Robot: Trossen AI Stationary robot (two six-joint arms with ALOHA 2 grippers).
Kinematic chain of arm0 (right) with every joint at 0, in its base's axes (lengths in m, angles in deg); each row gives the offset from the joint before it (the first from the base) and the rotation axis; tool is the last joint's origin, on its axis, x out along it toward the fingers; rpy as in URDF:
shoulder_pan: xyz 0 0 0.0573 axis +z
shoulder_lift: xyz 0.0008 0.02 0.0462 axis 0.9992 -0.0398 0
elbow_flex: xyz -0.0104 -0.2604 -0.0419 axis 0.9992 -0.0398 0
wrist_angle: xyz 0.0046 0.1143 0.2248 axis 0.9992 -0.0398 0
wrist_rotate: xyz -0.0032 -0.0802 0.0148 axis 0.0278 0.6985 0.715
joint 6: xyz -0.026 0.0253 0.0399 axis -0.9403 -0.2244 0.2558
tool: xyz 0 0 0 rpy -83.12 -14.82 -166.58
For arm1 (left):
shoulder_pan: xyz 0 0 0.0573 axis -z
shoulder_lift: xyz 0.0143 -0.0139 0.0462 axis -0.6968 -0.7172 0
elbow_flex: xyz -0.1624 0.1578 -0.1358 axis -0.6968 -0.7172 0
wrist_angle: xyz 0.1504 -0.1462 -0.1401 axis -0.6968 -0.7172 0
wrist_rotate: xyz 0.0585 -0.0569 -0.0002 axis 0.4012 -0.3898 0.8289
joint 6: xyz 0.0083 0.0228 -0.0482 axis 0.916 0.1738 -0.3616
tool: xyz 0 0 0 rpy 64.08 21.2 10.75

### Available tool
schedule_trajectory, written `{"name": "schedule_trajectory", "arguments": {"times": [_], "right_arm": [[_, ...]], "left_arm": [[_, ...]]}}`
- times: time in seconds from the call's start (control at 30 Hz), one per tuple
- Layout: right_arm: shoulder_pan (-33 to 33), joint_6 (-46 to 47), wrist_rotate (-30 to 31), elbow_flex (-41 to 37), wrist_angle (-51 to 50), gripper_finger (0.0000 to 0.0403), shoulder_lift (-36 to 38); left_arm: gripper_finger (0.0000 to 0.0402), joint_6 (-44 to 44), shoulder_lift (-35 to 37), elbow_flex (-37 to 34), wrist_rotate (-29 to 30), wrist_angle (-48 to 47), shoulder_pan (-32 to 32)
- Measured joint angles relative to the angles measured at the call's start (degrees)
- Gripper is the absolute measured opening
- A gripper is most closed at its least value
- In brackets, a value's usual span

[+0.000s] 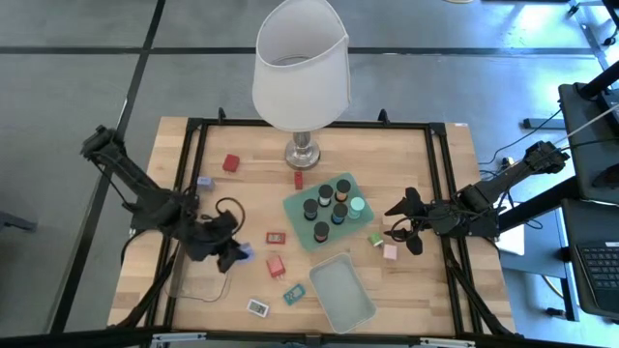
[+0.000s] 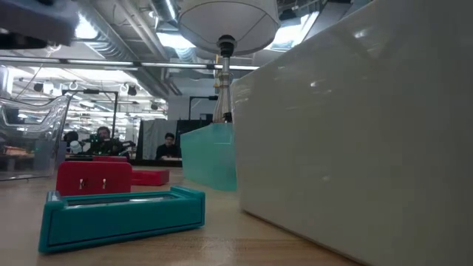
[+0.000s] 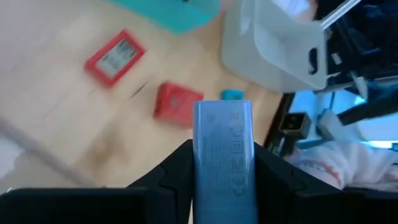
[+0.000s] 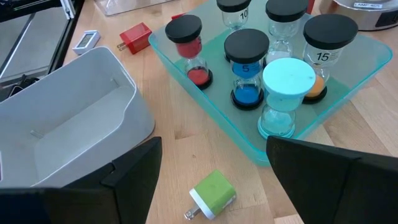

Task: Pick & Place Office items
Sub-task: Put the top blue charger adapter into the transparent bin

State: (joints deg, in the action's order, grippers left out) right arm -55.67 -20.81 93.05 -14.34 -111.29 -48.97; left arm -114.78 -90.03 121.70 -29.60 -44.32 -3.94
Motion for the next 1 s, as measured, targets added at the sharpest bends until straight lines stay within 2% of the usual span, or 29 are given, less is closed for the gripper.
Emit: {"name": "schedule_trajectory", "arguments": {"times": [0.1,0.23,0.33,0.53,0.7,1.0], "right_arm": [[-0.02,0.02,0.0,0.0,0.01,0.0291,0.0],[-0.01,0.01,0.0,0.0,0.01,0.0291,0.01],[-0.01,0.02,0.0,0.0,0.01,0.0291,0.0],[-0.02,0.02,0.0,0.0,0.02,0.0291,0.01],[-0.02,0.02,0.0,0.0,0.0,0.0291,0.0],[-0.02,0.02,0.0,0.0,0.02,0.0291,0.02]], "left_arm": [[0.0117,-5.17,0.54,0.0,0.94,-6.85,3.32],[0.0118,-16.54,0.54,0.0,1.29,-20.0,6.55],[0.012,-22.63,0.54,0.0,0.39,-24.98,8.04],[0.0118,-27.35,-1.38,0.0,-0.81,-28.09,9.3],[0.0121,-28.18,-6.14,0.0,-3.68,-28.07,9.28],[0.0121,-29.32,-13.5,0.0,-3.63,-31.07,7.23]]}}
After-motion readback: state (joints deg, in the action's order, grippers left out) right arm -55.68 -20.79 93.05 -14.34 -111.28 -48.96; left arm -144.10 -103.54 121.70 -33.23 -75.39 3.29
